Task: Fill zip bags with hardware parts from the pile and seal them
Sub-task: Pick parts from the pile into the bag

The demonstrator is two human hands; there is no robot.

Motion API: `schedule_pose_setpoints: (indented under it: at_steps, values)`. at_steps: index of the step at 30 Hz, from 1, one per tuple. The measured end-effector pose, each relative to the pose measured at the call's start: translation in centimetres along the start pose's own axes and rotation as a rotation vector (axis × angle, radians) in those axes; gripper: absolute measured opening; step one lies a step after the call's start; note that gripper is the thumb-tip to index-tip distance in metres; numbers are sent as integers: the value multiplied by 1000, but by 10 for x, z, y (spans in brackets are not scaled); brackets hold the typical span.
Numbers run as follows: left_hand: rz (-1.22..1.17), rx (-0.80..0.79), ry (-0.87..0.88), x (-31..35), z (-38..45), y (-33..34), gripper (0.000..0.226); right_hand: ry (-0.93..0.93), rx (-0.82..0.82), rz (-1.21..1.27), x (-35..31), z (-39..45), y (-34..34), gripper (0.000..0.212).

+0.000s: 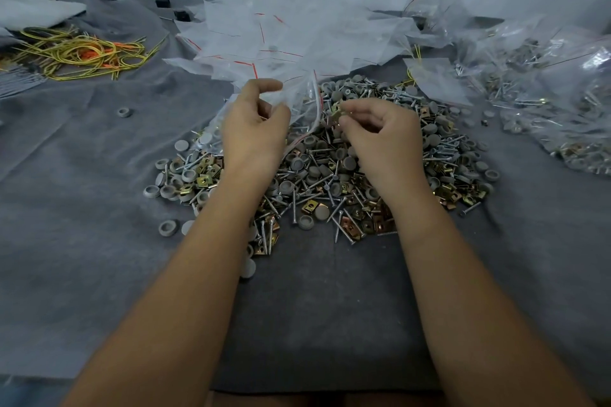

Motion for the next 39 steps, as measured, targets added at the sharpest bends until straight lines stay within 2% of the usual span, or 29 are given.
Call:
schedule_pose_setpoints:
  at_steps: [4,9,15,19,24,28,31,34,39]
  values:
    - [68,-74,109,10,-1,6,35,-7,-44,65,-3,1,1,25]
    - [234,-284,261,22,-6,28,38,22,-108,176,-1,1,7,25]
    - [107,-347,219,22,-8,33,25,11,-132,204,-2,0,11,19]
    - [106,-406,230,24,-11,40,25,20,-111,170,-1,1,11,16]
    - [122,-360,225,22,-8,34,27,14,-98,175,-2,-1,11,14]
    - [193,-343,195,14,-7,29,20,50,15,264,2,4,-6,13]
    - [174,-339,175,14,-6,28,28,57,37,285,4,5,-11,13]
    - [152,-275,156,15,-2,23,33,35,13,250,1,3,-6,14]
    - [22,-137,79,10,2,8,20,-39,-8,163,-9,-2,-3,15]
Point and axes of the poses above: each hand's wrist, its own z-axis towards the middle knuckle, its own y-axis out of the palm, x = y × z, the point moved 10 cm from there along z, towards the middle knuckle, and after that the axes turned 12 degrees about y, right-handed, at the moved point
